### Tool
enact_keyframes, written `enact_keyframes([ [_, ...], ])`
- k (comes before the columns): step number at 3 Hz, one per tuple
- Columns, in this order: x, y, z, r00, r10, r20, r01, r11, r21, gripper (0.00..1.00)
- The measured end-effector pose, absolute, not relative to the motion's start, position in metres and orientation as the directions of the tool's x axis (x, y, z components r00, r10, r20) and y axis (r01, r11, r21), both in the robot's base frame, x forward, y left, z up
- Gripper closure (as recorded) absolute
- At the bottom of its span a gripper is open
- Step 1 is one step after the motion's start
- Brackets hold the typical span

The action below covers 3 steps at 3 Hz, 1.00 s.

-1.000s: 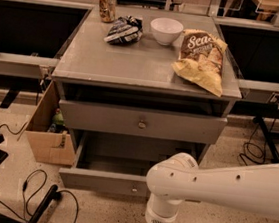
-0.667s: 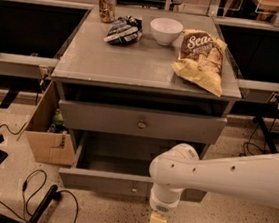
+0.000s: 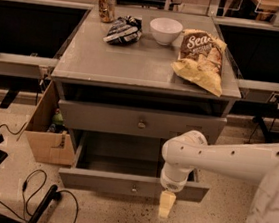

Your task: Open middle drawer

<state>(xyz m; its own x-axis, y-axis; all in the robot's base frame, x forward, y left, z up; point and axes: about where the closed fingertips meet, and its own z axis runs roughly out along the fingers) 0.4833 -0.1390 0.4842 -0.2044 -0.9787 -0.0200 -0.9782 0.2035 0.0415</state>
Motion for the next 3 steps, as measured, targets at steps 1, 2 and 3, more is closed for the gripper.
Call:
enact_keyframes([
  [1, 0.519, -0.147, 0.453, -0.201, -0.978, -0.058, -0.978, 0.197, 0.067, 0.0],
  [2, 0.505, -0.159, 0.425, -0.208, -0.974, -0.094, -0.977, 0.202, 0.066, 0.0],
  [3, 0.505, -0.159, 0.425, -0.208, -0.974, -0.094, -0.977, 0.202, 0.066, 0.0],
])
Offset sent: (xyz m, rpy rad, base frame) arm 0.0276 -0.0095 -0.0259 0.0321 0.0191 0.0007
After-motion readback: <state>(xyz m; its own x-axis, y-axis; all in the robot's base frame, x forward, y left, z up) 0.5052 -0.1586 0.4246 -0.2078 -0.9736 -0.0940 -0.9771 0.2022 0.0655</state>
